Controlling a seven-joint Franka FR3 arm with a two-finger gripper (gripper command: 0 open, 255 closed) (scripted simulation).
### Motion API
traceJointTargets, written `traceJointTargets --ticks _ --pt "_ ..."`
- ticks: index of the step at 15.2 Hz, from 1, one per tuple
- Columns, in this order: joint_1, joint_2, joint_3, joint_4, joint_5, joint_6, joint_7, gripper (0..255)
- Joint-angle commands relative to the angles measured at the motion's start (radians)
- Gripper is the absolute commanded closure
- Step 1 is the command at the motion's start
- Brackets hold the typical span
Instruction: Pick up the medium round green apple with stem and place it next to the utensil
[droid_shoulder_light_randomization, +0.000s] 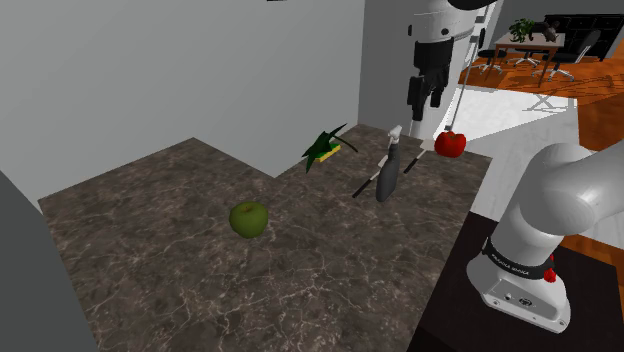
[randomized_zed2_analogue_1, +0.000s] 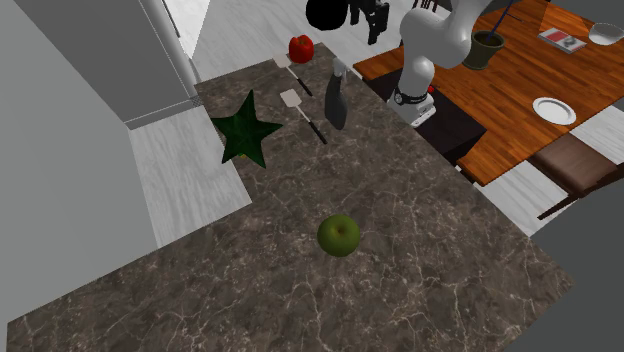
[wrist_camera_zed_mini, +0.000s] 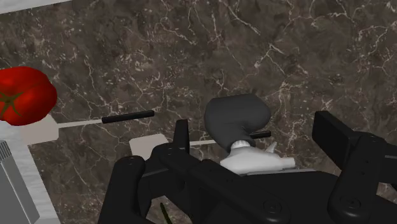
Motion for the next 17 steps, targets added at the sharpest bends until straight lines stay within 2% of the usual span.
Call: traceJointTargets --ticks 1,10,17 --pt "0.0 0.0 0.0 0.0 0.0 0.0 0.0 0" --pt "0.034 0.179 0.175 0.027 0.116 0.177 0.246 0" --pt "0.042 0.382 0.302 0.125 0.141 0.306 0.435 0"
